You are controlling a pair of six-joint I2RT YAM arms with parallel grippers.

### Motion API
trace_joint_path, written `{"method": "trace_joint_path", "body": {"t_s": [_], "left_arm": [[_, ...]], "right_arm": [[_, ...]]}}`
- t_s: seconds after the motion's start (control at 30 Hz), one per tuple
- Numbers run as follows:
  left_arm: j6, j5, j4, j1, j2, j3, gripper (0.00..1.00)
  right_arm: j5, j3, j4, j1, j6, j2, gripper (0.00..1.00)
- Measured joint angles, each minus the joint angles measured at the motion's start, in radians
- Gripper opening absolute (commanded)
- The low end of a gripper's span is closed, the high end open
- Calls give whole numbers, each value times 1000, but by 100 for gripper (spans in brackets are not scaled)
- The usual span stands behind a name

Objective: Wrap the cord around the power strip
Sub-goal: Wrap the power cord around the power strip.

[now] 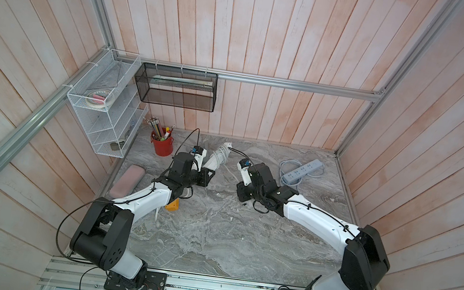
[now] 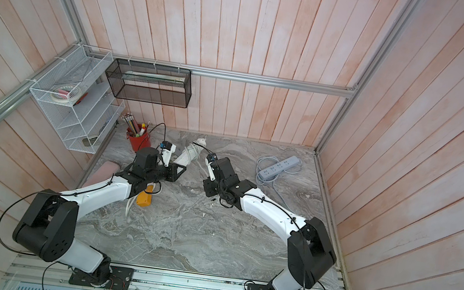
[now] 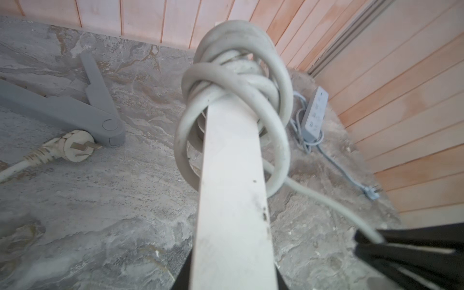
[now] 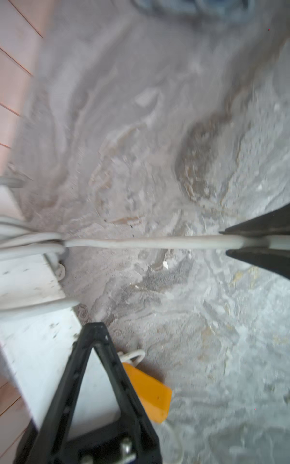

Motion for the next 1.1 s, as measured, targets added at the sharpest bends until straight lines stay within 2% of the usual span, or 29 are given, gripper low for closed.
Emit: {"method": "trace_joint_path", "body": {"t_s": [0.13,0.23,0.43,0.6,0.73,0.8,1.0,1.1], "left_arm": [[175,3,-178,-57,56,137,0],[255,19,-288,-82,73,188,0],[382,160,-490,-143,98,221,0],[451,317,-513,-225,94,174,0],[475,429,-448,-232,53,97,0],[480,467,-425,-232,32,86,0],[437,528,-343,-225,-39,26,0],[338,526,-207,-198,-82,-75,0]], "right_arm": [[143,-97,72,77,-304,-105,0],[186,-116,96,85,-484,-132,0],[96,-116,132,34,-758,-153,0],[-91,-116,56,-68,-900,-163,0],[-408,-116,-25,-252,-943,-178,0],[-534,-116,-35,-312,-959,-179,0],[-794,-90,-5,-363,-938,-108,0],[-882,-84,58,-367,-823,-48,18]]}}
